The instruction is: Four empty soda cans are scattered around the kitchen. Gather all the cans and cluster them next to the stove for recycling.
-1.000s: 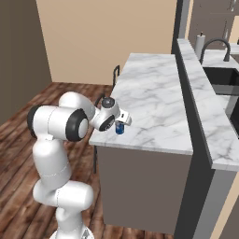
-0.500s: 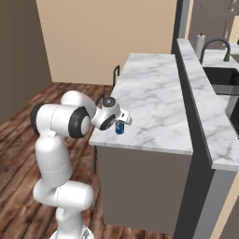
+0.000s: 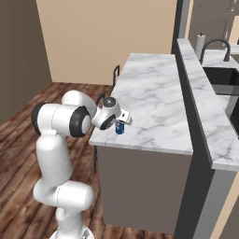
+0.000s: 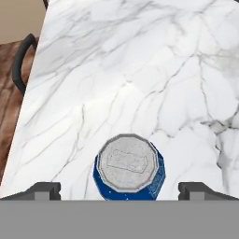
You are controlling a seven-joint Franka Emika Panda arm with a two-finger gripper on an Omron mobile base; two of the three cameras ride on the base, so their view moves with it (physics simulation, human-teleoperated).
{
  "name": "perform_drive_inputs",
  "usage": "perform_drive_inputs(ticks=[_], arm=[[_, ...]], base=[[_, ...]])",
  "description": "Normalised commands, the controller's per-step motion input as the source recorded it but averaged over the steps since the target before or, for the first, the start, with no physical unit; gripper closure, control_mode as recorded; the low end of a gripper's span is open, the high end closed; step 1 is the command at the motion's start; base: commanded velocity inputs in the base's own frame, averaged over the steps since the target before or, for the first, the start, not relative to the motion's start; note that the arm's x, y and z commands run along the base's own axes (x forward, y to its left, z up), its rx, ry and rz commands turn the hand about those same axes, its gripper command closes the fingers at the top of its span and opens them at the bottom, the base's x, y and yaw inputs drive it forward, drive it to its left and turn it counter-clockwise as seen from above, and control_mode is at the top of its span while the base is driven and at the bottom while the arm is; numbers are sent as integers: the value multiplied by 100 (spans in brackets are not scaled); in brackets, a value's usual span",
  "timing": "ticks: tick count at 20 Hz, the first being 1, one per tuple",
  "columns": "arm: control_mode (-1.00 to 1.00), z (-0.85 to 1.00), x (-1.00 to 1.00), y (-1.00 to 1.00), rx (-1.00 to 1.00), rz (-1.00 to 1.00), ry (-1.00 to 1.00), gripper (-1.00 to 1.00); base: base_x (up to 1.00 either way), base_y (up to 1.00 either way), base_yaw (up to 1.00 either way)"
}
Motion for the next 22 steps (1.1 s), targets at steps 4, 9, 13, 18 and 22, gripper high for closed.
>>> perform_drive_inputs(ticks=[4,9,13,18,22], arm=[[-100,-4,1,-4,0,0,0,-100],[-100,-7,3,-5,0,0,0,-100],[-100,-6,7,-3,0,0,0,-100],[-100,-8,11,-1,0,0,0,-100],[-100,-8,9,0,0,0,0,-100]], base=[[0,0,0],[0,0,0],[0,0,0],[0,0,0],[0,0,0]])
